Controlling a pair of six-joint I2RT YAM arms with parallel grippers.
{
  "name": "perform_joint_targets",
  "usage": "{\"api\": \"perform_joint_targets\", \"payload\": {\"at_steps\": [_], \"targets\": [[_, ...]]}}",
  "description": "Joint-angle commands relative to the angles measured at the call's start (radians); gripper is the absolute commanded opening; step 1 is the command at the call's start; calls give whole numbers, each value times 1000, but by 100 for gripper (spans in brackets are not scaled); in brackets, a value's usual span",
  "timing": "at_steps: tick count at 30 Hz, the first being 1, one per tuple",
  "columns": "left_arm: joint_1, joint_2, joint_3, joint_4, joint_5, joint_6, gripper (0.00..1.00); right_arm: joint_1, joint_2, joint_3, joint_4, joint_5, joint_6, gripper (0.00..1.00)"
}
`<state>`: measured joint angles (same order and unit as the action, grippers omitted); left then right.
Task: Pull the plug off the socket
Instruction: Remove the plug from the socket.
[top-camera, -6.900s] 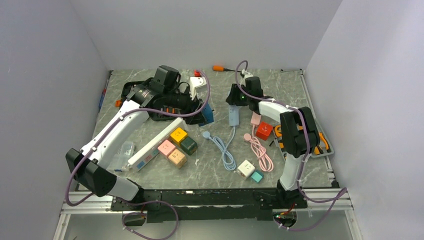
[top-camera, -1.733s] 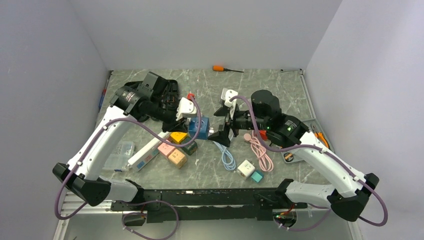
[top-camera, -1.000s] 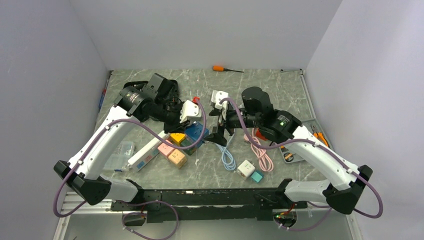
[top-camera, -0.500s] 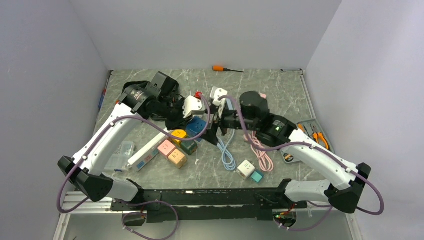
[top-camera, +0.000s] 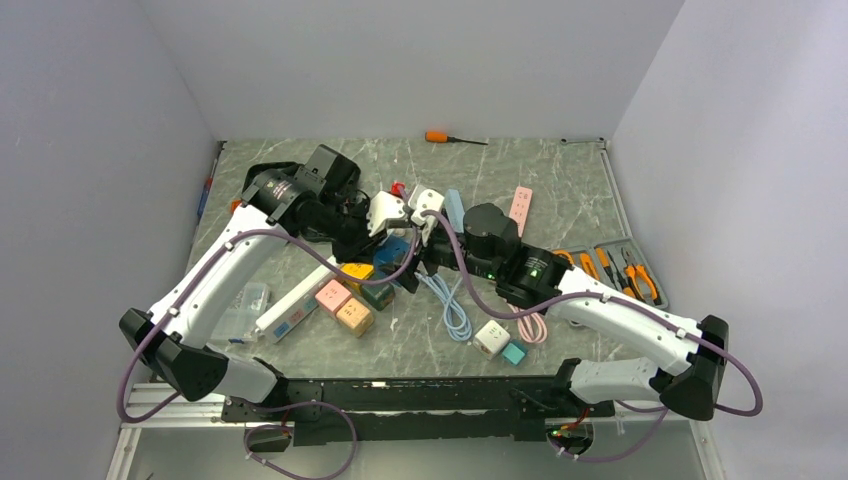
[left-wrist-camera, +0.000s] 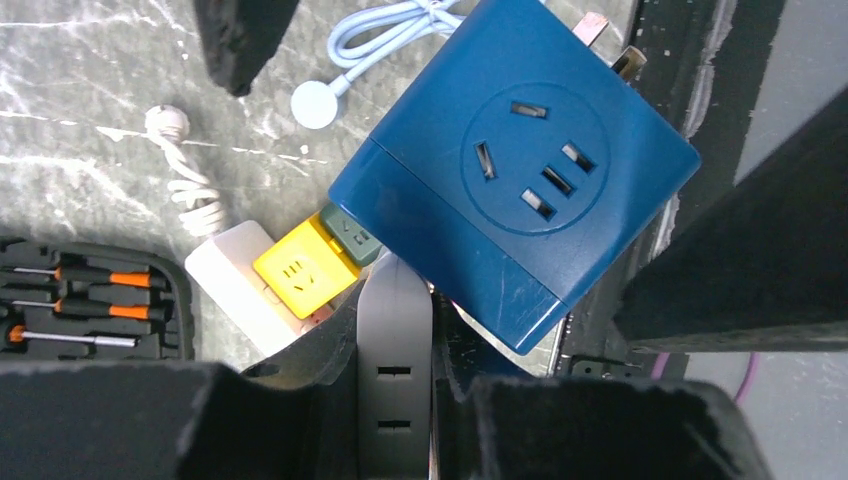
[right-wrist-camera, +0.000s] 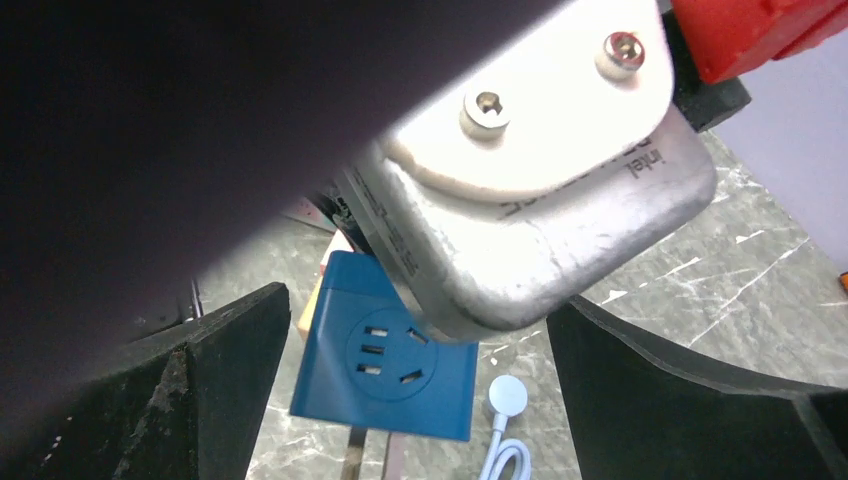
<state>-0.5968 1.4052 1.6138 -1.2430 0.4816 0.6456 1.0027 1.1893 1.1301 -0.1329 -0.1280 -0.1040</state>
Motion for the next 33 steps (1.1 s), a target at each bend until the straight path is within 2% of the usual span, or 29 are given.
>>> {"api": "perform_joint_targets", "payload": {"at_steps": [1, 7, 12, 16, 27, 33], "targets": [[-4, -40, 46, -13, 146, 27, 0, 3, -18, -53, 67, -4, -28, 100], [-4, -50, 74, -45, 159, 42, 0, 1, -45, -89, 48, -174, -37, 100], [-4, -53, 89, -57, 188, 36, 0, -2, -40, -120, 93, -184, -4, 99], [-4, -70, 110, -114, 261, 92, 0, -15, -52, -150, 126, -179, 1, 98], [-4, -89, 157, -222, 343, 176, 0, -87, -94, -158, 87, -219, -24, 96], [-5, -82, 134, -219, 350, 185, 0, -86, -82, -109, 78, -343, -18, 95]]}}
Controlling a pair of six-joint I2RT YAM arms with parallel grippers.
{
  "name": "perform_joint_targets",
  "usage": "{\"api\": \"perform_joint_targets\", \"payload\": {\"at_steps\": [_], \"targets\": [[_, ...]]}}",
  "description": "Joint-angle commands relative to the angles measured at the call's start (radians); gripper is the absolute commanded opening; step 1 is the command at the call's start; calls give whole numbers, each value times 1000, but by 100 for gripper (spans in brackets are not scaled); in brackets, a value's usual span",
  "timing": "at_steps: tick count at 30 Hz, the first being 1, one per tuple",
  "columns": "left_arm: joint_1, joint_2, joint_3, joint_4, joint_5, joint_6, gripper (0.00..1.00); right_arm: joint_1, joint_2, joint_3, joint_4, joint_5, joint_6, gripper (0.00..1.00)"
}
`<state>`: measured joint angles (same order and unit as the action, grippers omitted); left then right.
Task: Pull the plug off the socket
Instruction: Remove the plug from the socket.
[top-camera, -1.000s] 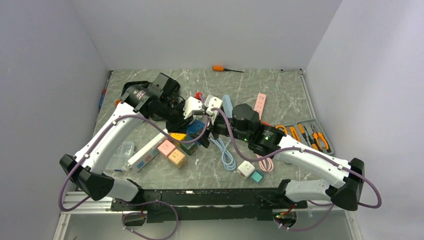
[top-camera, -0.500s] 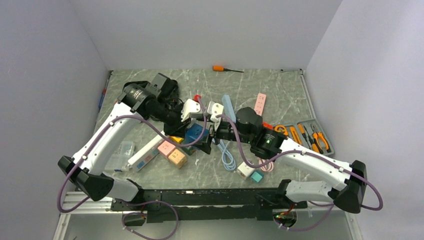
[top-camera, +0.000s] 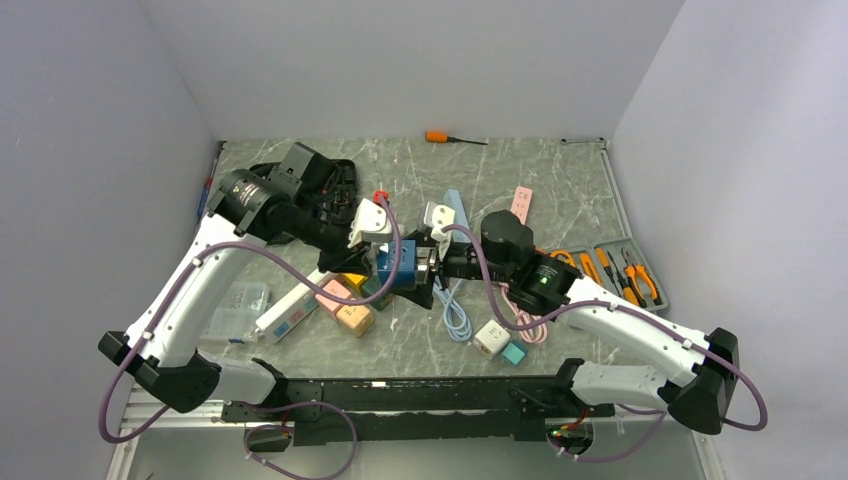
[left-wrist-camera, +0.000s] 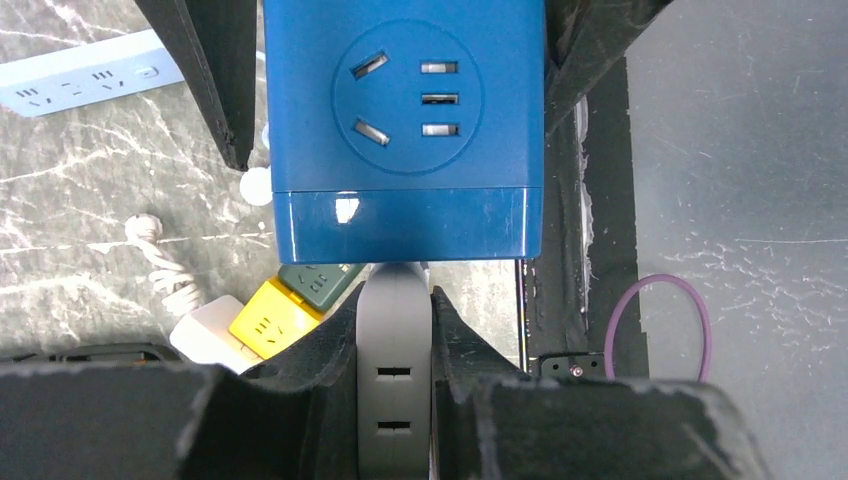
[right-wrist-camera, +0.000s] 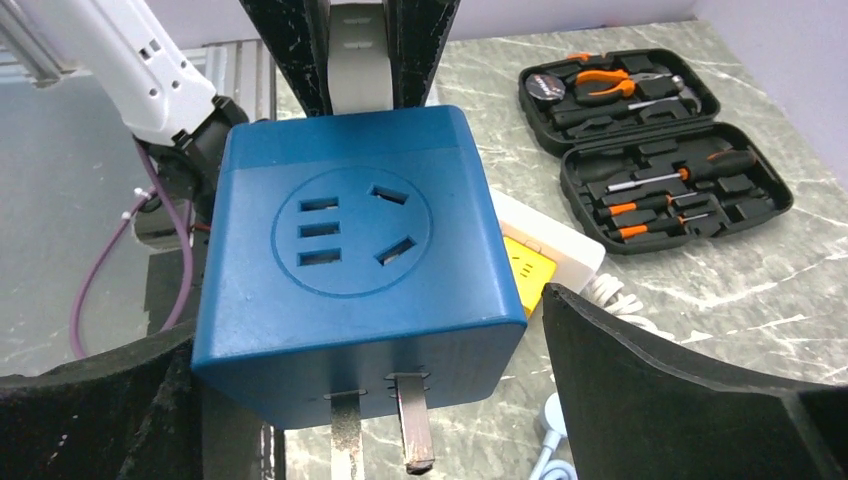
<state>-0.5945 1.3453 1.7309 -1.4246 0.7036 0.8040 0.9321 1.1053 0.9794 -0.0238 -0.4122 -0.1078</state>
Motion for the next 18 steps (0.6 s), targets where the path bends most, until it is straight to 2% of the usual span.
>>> {"api": "perform_joint_targets", "payload": {"at_steps": [1, 7, 13, 16, 18], "targets": [[-7, -17, 15, -39, 124, 27, 0, -15, 6, 62, -42, -86, -20, 95], [-7, -8, -11, -11, 90, 9, 0, -14, 19, 139, -116, -87, -72, 95], [-7, 1, -16, 11, 90, -9, 0, -6, 33, 129, -74, -100, -49, 93], [-6, 5, -15, 14, 77, -14, 0, 1, 43, 125, -58, -114, -38, 89], [-7, 2, -19, 20, 68, -18, 0, 4, 49, 124, -53, -132, -33, 82]]}}
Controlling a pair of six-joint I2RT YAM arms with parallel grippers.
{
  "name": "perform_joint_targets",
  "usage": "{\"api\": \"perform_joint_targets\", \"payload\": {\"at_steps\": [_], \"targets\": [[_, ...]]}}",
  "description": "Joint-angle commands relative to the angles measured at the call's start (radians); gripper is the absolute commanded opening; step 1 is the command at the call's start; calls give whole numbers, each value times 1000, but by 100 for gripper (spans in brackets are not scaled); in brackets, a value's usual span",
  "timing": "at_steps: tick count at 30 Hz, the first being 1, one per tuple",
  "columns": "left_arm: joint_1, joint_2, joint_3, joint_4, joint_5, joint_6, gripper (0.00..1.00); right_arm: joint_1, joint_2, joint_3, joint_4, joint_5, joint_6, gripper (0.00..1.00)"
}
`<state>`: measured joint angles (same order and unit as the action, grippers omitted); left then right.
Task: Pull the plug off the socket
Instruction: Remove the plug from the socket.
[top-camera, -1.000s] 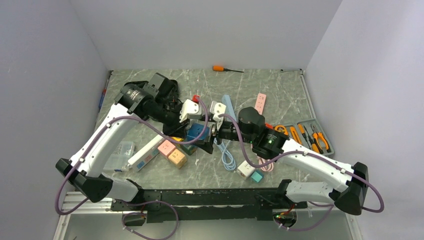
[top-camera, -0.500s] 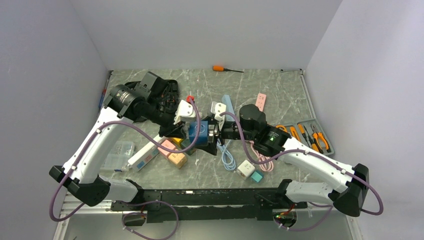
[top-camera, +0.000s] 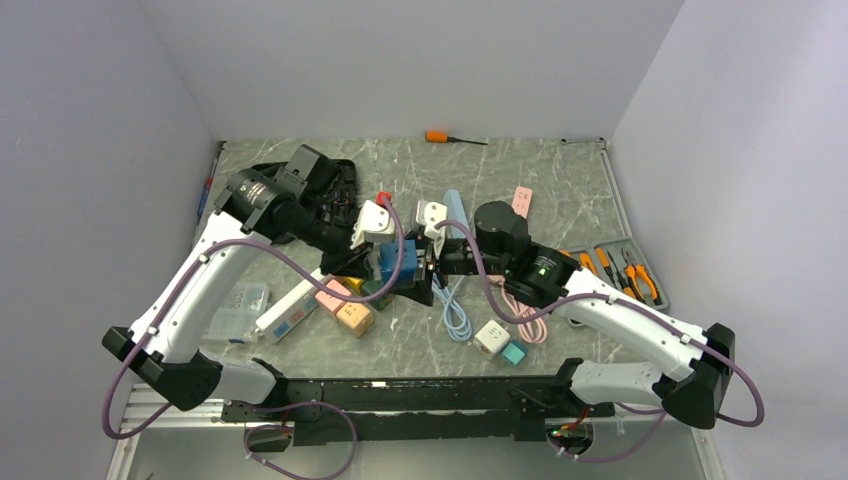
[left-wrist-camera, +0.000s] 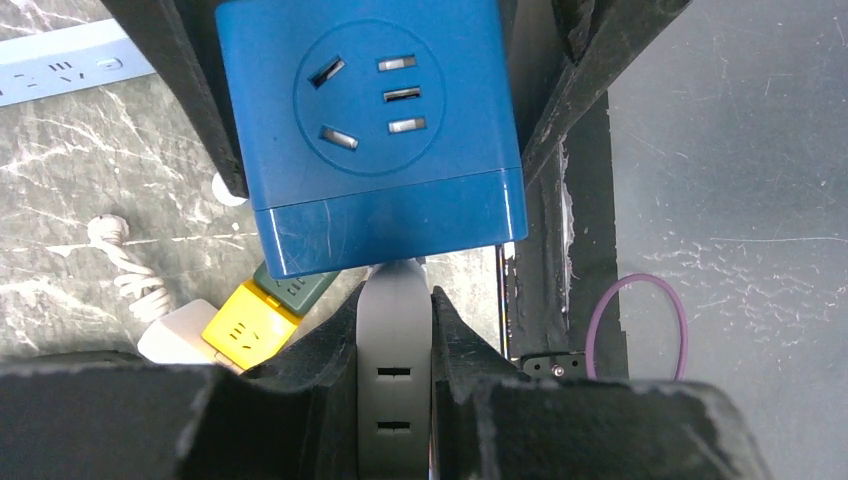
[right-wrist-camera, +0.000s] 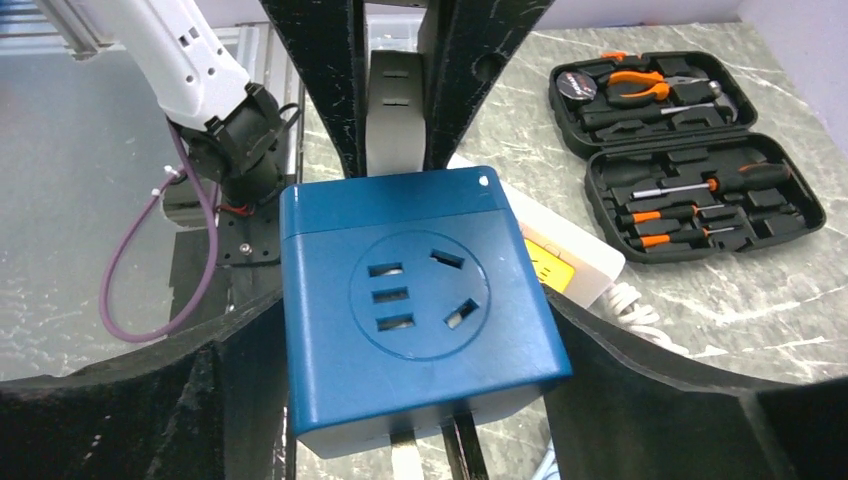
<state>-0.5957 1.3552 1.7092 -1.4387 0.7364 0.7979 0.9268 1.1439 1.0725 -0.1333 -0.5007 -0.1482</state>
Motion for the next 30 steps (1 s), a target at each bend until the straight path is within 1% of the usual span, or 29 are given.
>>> {"api": "perform_joint_targets", "payload": {"at_steps": [1, 5, 9, 12, 13, 15, 16, 17, 21, 23, 26, 30], "targets": [[-6, -10, -2, 41, 33, -14, 0, 12, 15, 32, 60, -54, 11, 79], [-5, -12, -21, 73, 1, -34, 0, 25, 21, 39, 66, -80, 22, 63], [-6, 0, -28, 101, -36, -63, 0, 47, 34, 55, 52, -59, 24, 53], [-5, 5, -25, 114, -51, -78, 0, 59, 43, 59, 41, -33, 26, 44], [-6, 7, -24, 114, -51, -78, 0, 60, 44, 57, 39, -20, 28, 39], [-5, 4, -25, 112, -50, -76, 0, 60, 40, 49, 36, 8, 26, 21], [-6, 2, -28, 111, -50, -71, 0, 61, 35, 43, 36, 32, 27, 9], [-6, -1, -37, 109, -55, -63, 0, 59, 27, 34, 38, 55, 29, 0], [-3, -21, -96, 134, -110, -58, 0, 60, -33, -13, 52, 128, 34, 0], [14, -22, -121, 133, -113, -56, 0, 57, -72, -40, 47, 151, 32, 0], [36, -26, -144, 129, -111, -40, 0, 52, -97, -47, 2, 166, 26, 0], [61, -23, -136, 115, -156, -16, 0, 41, -114, -48, -59, 163, 30, 0]]}}
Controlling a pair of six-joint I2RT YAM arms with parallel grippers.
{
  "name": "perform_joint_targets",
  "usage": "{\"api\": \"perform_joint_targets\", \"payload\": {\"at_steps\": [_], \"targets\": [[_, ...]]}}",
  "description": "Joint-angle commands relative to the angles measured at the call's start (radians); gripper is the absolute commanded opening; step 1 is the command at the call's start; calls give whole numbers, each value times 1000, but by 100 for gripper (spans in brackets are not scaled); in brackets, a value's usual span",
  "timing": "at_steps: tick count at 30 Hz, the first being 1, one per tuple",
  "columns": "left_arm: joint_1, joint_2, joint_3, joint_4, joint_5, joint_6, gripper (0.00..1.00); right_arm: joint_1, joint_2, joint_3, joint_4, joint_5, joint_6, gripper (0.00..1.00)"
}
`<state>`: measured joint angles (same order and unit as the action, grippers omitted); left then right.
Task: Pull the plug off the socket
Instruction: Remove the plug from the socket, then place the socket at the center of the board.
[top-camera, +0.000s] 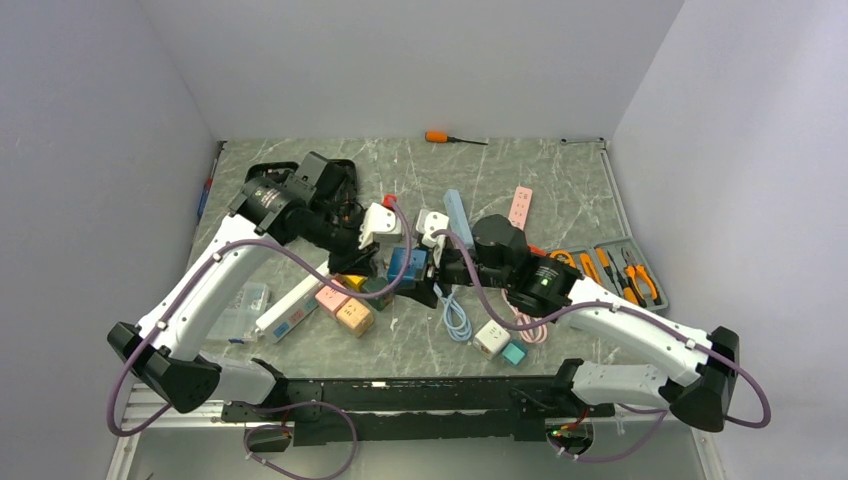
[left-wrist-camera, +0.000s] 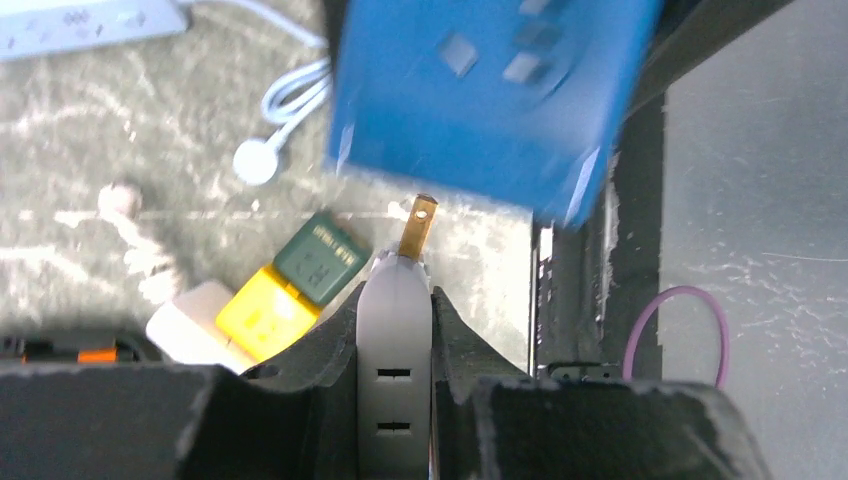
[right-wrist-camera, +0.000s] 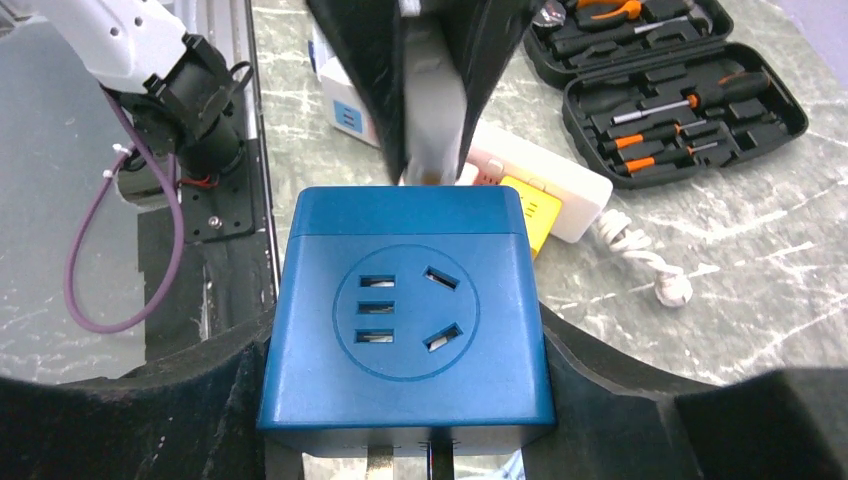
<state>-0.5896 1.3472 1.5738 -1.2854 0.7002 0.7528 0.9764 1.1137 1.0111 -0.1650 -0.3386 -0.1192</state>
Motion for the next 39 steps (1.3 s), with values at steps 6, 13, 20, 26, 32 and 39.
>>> {"api": "perform_joint_targets", "payload": {"at_steps": [6, 13, 20, 26, 32, 39], "targets": [[61, 21, 14, -73, -220, 13, 0, -14, -77, 5, -32, 14, 13, 0], [76, 24, -25, -46, -280, 4, 0, -57, -120, -34, -58, 57, 40, 0], [92, 109, 4, 35, -252, -88, 0, -350, -129, -103, -69, 116, 249, 0], [86, 264, 101, 54, -202, -153, 0, -473, -21, -78, -162, 335, 442, 0], [48, 381, 130, 183, -164, -214, 0, -557, 78, -121, -157, 404, 545, 0], [-37, 512, 82, 418, -112, -289, 0, -586, 223, -118, -101, 457, 586, 0]]}}
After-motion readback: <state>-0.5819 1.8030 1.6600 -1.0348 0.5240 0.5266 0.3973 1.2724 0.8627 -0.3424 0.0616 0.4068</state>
